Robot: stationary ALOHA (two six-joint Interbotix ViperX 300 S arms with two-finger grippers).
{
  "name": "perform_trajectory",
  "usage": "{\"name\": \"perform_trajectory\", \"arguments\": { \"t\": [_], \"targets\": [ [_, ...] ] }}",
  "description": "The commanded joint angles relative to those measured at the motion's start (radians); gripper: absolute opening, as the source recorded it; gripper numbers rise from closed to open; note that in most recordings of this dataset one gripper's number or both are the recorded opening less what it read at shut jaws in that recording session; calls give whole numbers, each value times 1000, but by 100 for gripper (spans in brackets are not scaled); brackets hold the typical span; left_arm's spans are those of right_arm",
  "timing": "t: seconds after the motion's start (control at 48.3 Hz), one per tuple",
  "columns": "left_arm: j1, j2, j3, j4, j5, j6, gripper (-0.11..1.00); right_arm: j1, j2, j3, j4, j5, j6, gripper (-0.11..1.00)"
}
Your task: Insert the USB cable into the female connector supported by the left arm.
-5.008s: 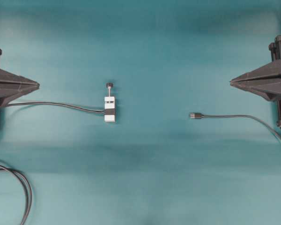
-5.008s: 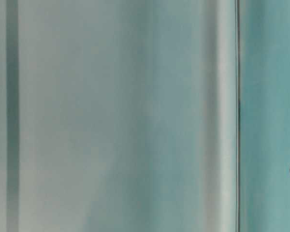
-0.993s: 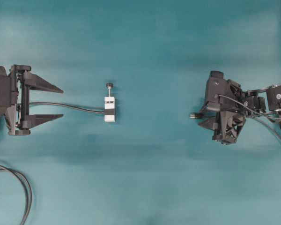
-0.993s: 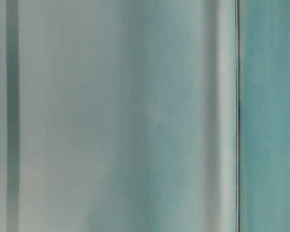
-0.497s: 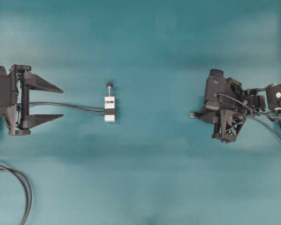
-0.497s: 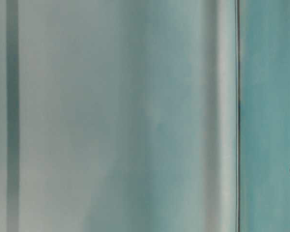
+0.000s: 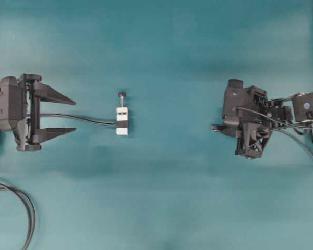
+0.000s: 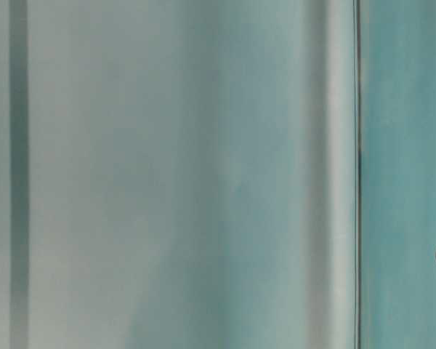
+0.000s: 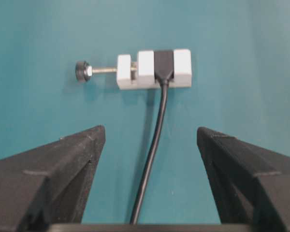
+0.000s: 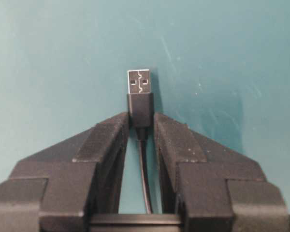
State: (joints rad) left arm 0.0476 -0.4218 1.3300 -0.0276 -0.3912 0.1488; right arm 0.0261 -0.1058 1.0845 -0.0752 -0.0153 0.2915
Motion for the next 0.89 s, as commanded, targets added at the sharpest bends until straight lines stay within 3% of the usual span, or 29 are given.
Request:
{"name": "perform_trajectory", "arguments": {
  "t": [0.0,0.393,0.869],
  "targets": [
    [2,31,-21,-2,-48,9,85,6,2,-48,-32,46,-2,21],
    [2,233,-66,-2,-198,9,85,-8,2,-183,-210,167,0,21],
    [14,469,-170,-3,-213,11,85,-31,11,-224,-218,169,2,21]
  ]
}}
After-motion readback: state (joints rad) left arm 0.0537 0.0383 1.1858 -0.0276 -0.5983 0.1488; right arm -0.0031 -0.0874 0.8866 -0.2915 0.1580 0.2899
